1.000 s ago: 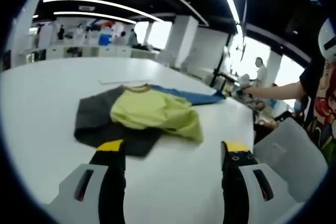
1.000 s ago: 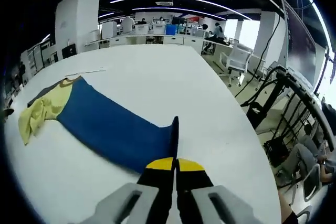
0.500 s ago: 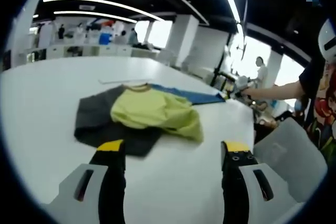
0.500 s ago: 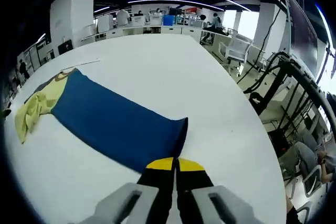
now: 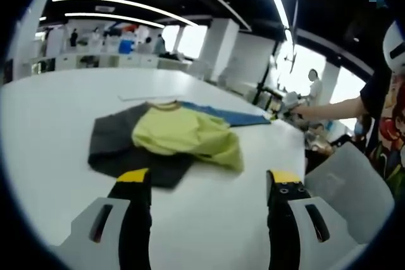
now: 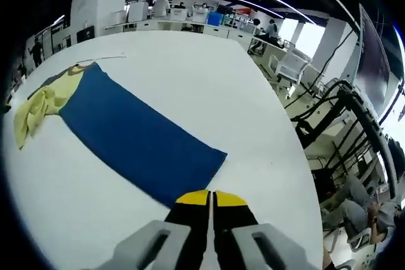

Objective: Fold the garment on the visible template until the final outline fits inside the template.

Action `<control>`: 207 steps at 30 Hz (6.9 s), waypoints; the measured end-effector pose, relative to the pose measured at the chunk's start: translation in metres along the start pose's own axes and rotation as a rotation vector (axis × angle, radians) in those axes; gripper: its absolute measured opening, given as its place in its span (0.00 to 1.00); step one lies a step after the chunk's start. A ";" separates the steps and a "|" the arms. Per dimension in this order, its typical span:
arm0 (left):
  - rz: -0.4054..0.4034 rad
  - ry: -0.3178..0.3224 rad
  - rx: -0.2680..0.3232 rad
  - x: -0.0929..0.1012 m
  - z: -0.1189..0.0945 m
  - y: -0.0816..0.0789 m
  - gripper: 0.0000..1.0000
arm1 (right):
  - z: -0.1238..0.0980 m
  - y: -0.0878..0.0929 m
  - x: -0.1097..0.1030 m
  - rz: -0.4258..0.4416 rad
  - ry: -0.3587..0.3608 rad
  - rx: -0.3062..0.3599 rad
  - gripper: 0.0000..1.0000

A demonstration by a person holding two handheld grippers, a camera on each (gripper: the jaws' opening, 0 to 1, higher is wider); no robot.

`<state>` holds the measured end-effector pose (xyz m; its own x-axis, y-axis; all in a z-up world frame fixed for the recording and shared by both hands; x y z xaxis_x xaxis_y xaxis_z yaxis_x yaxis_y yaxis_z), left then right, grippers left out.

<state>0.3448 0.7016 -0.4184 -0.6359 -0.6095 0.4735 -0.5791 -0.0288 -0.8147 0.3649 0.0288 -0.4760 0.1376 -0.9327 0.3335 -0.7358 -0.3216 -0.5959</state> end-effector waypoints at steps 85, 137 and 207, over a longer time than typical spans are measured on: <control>-0.008 -0.103 -0.006 -0.035 0.028 0.006 0.59 | -0.105 -0.120 -0.186 -0.238 -0.682 0.505 0.99; -0.234 -0.275 -0.049 -0.056 0.061 0.027 0.11 | -0.108 -0.096 -0.209 -0.201 -0.737 0.485 0.93; -0.162 -0.618 -0.261 -0.178 -0.086 -0.016 0.00 | -0.109 -0.091 -0.209 -0.200 -0.736 0.458 0.88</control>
<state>0.4235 0.8792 -0.4610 -0.1679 -0.9557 0.2418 -0.7955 -0.0136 -0.6058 0.3303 0.2710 -0.4117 0.7421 -0.6703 0.0027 -0.3367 -0.3762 -0.8632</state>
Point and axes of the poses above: the point that each gripper's makers call its tool centre point, and the gripper's own axes: z roughly forward along the fingers, x roughly to its right, y roughly out of its underside, the point moved 8 cm from there along -z, roughly backward along the fingers, and after that the axes turned 12 degrees about -z, right-handed, at the moved point
